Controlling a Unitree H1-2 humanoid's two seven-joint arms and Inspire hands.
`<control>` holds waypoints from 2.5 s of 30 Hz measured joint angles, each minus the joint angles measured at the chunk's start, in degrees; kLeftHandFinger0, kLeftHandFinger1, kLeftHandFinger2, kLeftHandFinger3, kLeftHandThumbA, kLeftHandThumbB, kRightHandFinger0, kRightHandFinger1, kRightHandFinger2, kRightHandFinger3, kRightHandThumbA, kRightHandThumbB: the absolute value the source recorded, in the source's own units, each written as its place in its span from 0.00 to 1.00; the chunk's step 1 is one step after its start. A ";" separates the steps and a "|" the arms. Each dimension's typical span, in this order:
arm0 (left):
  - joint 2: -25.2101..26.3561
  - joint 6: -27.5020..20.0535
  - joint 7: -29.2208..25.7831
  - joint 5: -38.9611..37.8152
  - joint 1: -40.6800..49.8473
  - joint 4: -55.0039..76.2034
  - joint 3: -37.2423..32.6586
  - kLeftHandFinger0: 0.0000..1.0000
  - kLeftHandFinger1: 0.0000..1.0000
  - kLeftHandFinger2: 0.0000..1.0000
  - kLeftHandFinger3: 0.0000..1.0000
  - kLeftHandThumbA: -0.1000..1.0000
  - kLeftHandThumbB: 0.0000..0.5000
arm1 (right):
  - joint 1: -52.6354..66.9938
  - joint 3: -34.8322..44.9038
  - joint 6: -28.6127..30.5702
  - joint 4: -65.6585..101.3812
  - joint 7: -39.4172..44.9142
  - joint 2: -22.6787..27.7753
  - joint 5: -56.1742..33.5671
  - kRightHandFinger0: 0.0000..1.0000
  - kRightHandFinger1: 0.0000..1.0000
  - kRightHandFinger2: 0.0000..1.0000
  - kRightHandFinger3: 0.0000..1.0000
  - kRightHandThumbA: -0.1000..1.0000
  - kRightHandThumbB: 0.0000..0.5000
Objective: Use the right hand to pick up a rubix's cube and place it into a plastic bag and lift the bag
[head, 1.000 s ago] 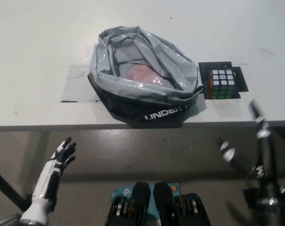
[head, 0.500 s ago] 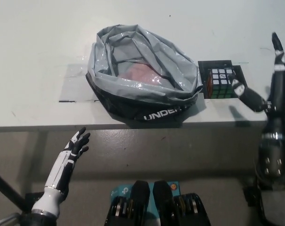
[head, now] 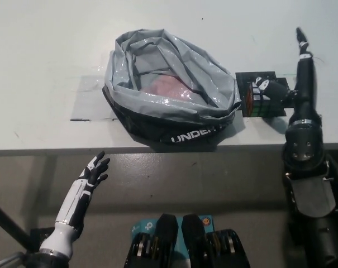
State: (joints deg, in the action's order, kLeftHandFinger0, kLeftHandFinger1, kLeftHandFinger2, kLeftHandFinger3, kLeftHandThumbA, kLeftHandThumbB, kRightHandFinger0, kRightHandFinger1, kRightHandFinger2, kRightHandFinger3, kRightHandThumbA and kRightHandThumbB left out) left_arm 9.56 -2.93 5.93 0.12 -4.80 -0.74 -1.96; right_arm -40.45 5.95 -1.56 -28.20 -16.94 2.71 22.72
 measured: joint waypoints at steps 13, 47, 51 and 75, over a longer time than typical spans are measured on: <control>0.08 -0.26 0.00 1.39 0.31 0.05 -0.24 1.00 1.00 1.00 1.00 1.00 0.37 | -1.13 -0.54 -2.29 -4.73 -0.44 -0.94 -1.40 1.00 1.00 1.00 1.00 0.85 1.00; 0.26 -0.79 0.00 3.50 0.63 0.00 -0.34 1.00 1.00 1.00 1.00 1.00 0.37 | -3.31 -0.95 -1.05 -14.30 -3.38 -1.94 -5.11 1.00 1.00 1.00 1.00 0.76 0.99; 0.31 -1.00 0.00 3.61 0.61 -0.04 -0.33 1.00 1.00 1.00 1.00 1.00 0.37 | -3.31 -0.97 -1.07 -14.33 -3.98 -1.87 -5.12 1.00 1.00 1.00 1.00 0.77 0.98; 0.31 -1.18 0.01 3.53 -0.02 -0.04 -0.30 1.00 1.00 1.00 1.00 1.00 0.39 | -4.08 -1.35 -1.10 -19.36 -5.53 -1.54 -5.81 1.00 1.00 1.00 1.00 0.71 0.95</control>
State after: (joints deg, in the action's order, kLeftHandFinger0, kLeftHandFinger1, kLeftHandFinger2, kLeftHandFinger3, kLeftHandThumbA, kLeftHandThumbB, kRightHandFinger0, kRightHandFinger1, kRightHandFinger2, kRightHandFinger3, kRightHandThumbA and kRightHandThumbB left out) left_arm 9.87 -4.11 5.94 3.65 -4.82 -0.79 -2.27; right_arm -44.53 4.60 -2.66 -47.56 -22.46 1.17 16.90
